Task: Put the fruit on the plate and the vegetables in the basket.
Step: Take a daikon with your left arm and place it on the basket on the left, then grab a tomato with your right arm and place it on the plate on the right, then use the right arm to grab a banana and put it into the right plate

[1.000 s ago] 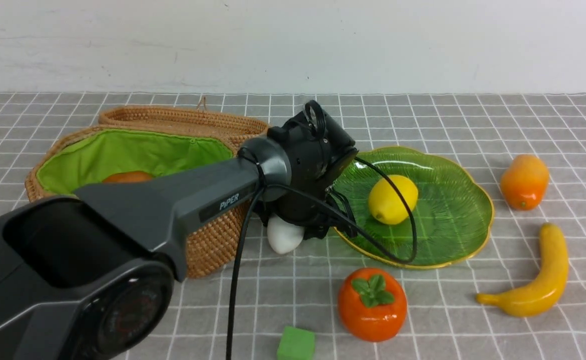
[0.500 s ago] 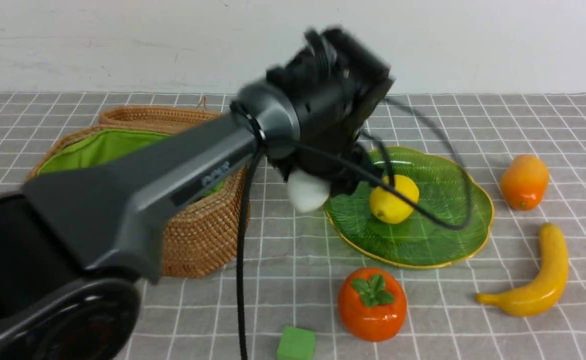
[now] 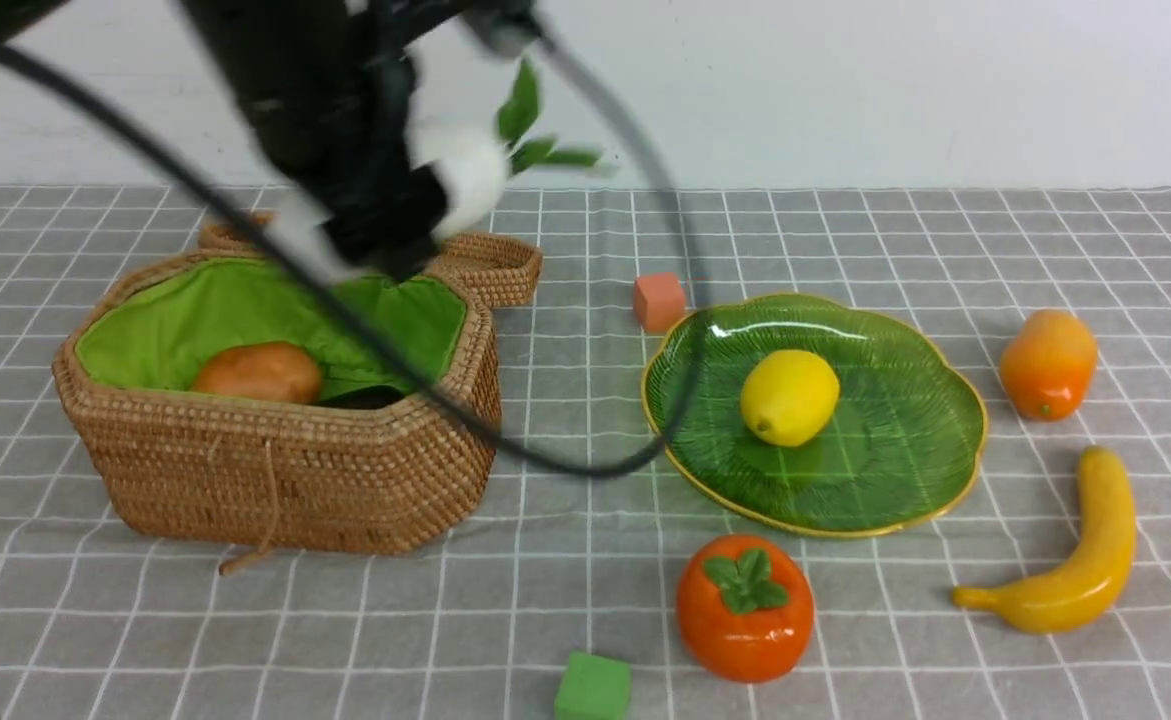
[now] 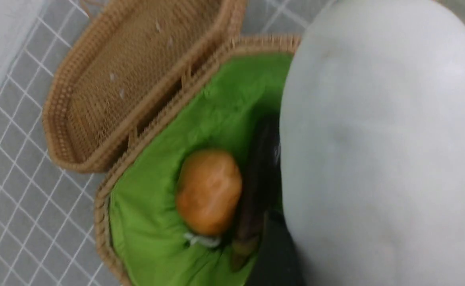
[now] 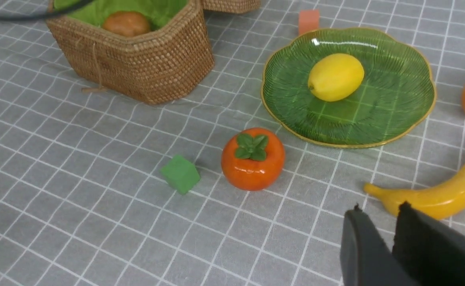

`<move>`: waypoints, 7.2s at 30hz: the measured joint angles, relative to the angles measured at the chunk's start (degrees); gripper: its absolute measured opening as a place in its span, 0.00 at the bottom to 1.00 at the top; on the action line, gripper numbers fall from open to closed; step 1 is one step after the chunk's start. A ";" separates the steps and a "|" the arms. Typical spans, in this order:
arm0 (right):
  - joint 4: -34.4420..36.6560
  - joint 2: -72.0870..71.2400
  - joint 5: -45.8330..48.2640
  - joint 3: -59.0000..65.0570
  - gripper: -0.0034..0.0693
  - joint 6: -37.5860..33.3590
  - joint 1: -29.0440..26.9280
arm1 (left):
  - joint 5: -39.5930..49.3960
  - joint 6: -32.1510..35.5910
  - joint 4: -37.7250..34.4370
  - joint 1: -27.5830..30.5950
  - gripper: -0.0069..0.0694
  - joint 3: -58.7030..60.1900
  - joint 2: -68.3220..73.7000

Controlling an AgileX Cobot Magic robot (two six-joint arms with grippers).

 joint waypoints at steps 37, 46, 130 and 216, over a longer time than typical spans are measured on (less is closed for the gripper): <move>10.20 34.58 -4.89 -1.39 0.41 0.00 0.00 | -8.71 -25.56 -15.70 -1.95 0.07 21.65 -31.77; 17.28 54.20 -17.48 -1.39 0.70 0.65 0.00 | -25.32 -24.55 -22.17 -3.60 0.07 54.97 -63.02; 12.67 64.87 -17.70 -10.26 0.81 -5.37 -31.03 | -30.00 -23.13 -31.03 -3.60 0.07 63.60 -75.37; -0.32 103.31 -7.75 -65.78 0.77 -41.97 -22.58 | -33.56 -21.68 -31.22 -3.60 0.08 63.60 -75.37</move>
